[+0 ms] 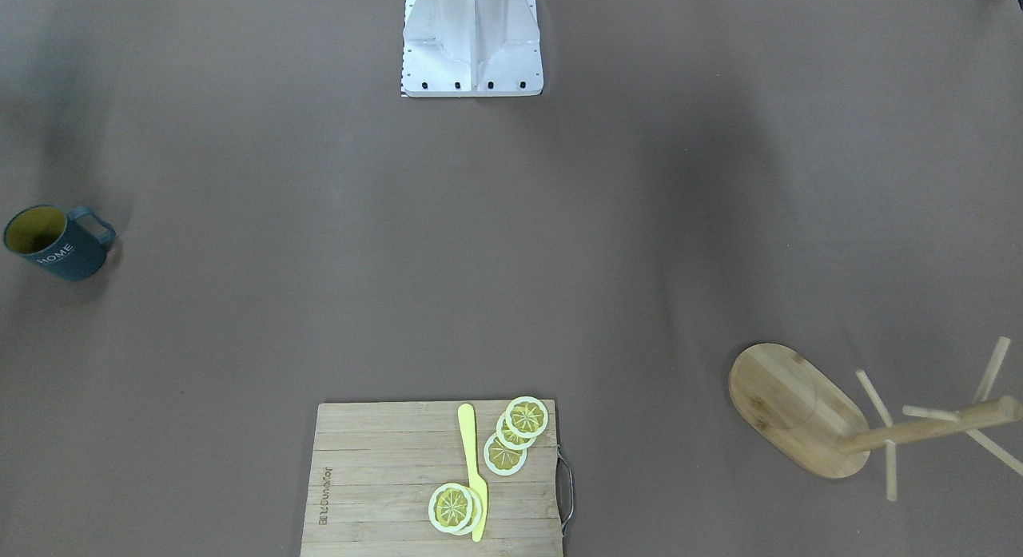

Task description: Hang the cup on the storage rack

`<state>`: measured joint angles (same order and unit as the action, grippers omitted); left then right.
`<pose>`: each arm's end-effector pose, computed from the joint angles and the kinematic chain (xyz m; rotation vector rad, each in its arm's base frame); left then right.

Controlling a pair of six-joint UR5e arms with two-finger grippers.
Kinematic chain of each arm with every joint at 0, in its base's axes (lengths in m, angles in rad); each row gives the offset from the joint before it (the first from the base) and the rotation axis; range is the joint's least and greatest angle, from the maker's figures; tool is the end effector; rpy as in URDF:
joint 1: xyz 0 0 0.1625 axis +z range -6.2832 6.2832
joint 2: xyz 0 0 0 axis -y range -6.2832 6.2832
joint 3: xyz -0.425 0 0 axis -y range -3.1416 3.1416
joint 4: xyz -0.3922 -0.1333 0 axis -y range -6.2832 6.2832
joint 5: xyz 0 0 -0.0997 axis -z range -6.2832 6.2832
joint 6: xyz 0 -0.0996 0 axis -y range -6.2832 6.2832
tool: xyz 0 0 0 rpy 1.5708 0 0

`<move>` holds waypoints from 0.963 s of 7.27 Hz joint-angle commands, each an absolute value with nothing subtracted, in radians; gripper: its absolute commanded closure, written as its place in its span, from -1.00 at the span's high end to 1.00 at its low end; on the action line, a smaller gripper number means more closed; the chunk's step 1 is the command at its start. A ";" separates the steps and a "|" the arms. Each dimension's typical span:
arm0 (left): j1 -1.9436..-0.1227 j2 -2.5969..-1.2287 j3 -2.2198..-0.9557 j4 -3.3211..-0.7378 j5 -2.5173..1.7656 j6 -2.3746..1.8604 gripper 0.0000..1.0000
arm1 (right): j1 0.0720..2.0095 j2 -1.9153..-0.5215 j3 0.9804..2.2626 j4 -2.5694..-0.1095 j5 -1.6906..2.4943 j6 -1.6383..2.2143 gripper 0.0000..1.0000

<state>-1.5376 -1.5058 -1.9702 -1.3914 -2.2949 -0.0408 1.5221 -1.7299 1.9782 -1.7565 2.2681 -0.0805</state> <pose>-0.0522 -0.4549 0.5162 0.1213 0.7276 0.0489 0.0490 -0.4200 0.5557 0.0712 -0.6967 -0.1457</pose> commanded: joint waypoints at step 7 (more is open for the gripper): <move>-1.539 -1.629 -1.859 -1.724 -2.286 -0.044 0.99 | 1.513 -1.629 1.938 -1.616 2.293 -0.077 1.00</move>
